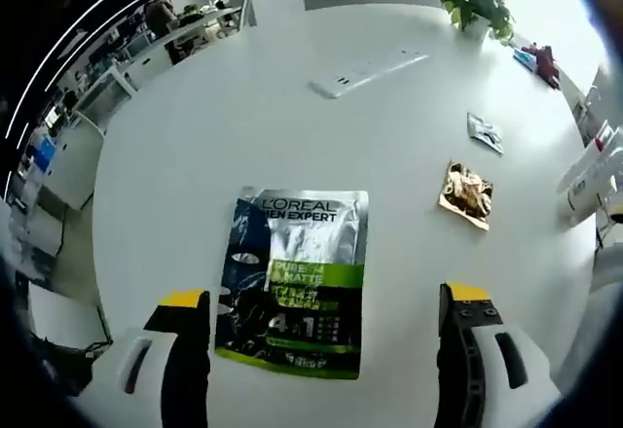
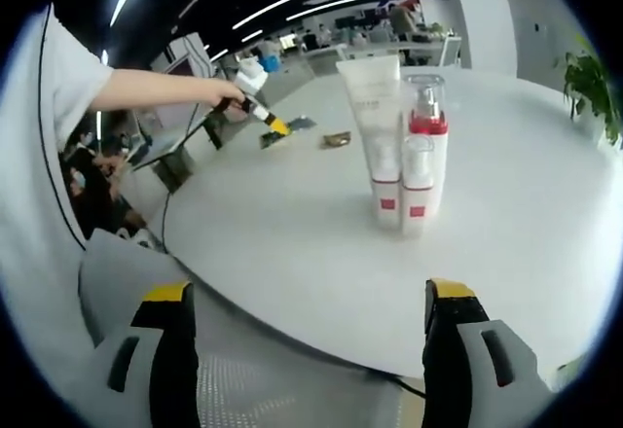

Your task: Arrange the skincare products in the storage area until every visible bottle or jar stands upright without overlapping.

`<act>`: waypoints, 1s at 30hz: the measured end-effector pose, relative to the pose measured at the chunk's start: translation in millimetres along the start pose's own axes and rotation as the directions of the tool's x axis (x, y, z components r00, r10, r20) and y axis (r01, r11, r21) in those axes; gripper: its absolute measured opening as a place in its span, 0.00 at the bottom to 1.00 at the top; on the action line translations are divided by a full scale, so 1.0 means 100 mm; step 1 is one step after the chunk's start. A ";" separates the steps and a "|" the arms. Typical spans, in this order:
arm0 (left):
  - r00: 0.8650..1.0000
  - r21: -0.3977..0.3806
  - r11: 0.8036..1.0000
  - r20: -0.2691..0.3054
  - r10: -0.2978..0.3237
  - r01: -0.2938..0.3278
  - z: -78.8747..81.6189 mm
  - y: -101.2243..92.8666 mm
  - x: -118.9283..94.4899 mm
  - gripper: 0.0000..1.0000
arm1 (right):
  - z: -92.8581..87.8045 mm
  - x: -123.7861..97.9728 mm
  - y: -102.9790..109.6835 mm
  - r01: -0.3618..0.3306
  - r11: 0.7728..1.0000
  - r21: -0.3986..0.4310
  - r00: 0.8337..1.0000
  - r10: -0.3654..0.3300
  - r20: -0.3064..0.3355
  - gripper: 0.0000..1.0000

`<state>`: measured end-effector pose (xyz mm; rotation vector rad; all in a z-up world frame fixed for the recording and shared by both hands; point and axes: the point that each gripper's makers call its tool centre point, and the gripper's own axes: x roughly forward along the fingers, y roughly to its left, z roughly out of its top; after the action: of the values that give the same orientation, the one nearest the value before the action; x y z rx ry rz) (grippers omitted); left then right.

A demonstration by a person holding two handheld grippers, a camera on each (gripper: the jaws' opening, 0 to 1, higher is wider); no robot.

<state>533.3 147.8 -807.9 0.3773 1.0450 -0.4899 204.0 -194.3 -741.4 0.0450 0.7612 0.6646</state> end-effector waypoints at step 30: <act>0.973 0.044 0.994 -0.214 -0.092 0.104 -0.14 0.28 0.36 0.93 | -0.05 0.02 -0.05 0.040 0.998 0.038 0.998 -0.039 -0.040 0.95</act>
<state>553.6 170.5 -844.4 0.4352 1.2624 -0.5770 204.2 -198.0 -747.6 0.0526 0.8108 0.6144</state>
